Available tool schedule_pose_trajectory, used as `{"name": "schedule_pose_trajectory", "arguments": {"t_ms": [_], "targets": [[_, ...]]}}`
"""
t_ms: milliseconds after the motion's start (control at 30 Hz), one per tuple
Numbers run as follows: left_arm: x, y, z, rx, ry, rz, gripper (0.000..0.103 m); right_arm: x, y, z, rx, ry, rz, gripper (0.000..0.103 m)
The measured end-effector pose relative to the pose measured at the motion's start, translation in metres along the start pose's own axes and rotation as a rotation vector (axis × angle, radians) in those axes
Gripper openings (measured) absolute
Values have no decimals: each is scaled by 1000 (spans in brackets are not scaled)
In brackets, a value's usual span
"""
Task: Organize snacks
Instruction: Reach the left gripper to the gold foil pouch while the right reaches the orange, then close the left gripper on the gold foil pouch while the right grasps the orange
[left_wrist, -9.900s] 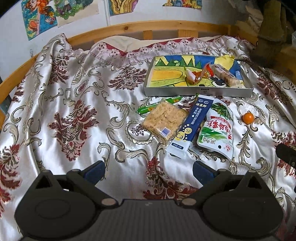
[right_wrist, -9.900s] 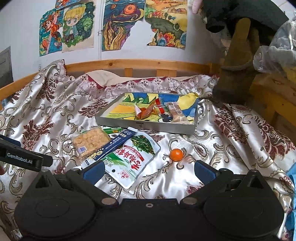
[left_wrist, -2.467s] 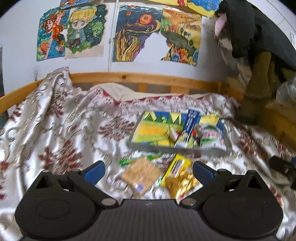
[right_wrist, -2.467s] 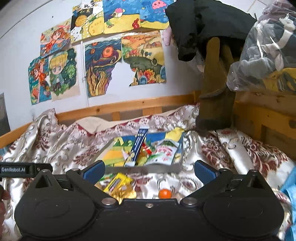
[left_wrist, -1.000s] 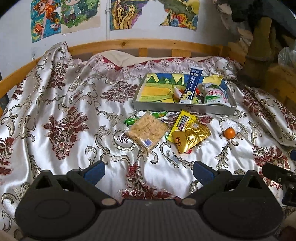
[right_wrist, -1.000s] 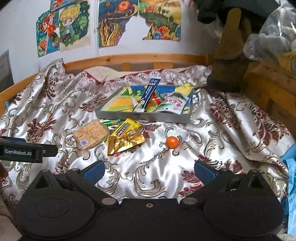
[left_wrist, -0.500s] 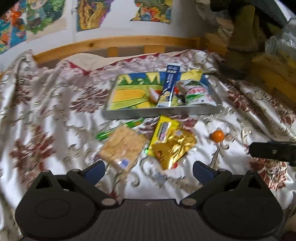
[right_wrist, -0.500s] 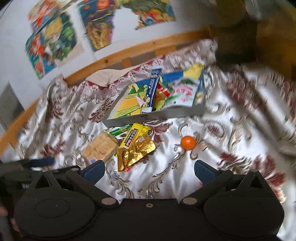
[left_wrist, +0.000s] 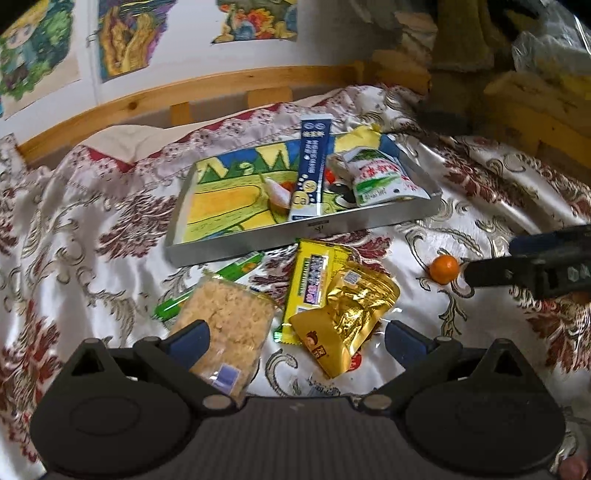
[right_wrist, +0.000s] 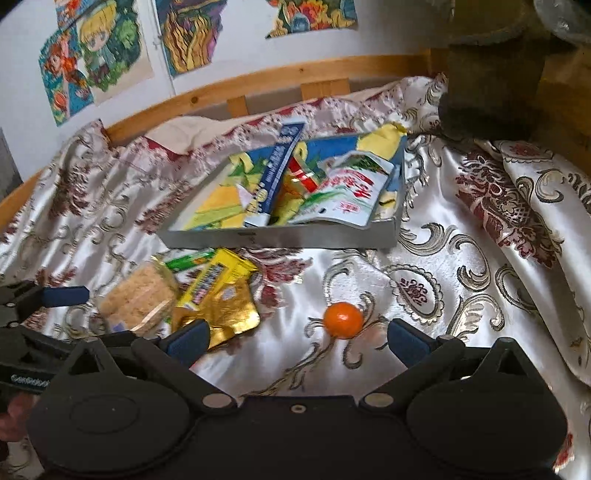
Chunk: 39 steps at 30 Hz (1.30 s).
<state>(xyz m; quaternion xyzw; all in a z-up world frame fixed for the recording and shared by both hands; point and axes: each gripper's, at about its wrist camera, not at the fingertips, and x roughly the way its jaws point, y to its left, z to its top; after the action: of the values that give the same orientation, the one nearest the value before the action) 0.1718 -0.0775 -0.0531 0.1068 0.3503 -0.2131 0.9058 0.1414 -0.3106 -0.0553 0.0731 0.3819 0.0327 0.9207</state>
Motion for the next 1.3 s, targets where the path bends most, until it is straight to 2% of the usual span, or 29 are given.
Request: {"name": "schedule_pose_trajectory", "arguments": {"t_ms": [167, 233, 300, 367, 533, 633, 700, 733, 833, 1000, 1133, 1300], "targets": [[21, -8, -4, 106, 7, -65, 103, 18, 3, 0, -77, 4, -67, 88], [29, -12, -3, 136, 2, -83, 103, 24, 3, -1, -88, 13, -63, 84], [35, -14, -1, 148, -4, -108, 103, 30, 2, -1, -89, 28, -50, 75], [41, -14, 3, 159, -15, -133, 103, 36, 4, -1, -90, 42, -43, 69], [61, -13, 10, 188, 12, -200, 102, 49, 5, 1, -99, 53, -51, 64], [73, -13, 10, 203, 63, -221, 97, 60, 3, 2, -104, 64, -74, 61], [77, -14, 9, 209, 87, -216, 87, 65, 1, 2, -102, 70, -84, 58], [79, -15, 9, 217, 96, -212, 86, 67, 0, 3, -95, 75, -85, 57], [77, -20, 7, 257, 91, -209, 79, 74, -1, 1, -90, 94, -90, 53], [76, -27, 8, 284, 118, -229, 57, 77, -2, 0, -87, 104, -94, 47], [77, -34, 9, 297, 159, -218, 53, 77, -2, -1, -86, 113, -96, 36], [78, -32, 12, 242, 192, -207, 52, 76, 0, 0, -94, 114, -95, 35]]}}
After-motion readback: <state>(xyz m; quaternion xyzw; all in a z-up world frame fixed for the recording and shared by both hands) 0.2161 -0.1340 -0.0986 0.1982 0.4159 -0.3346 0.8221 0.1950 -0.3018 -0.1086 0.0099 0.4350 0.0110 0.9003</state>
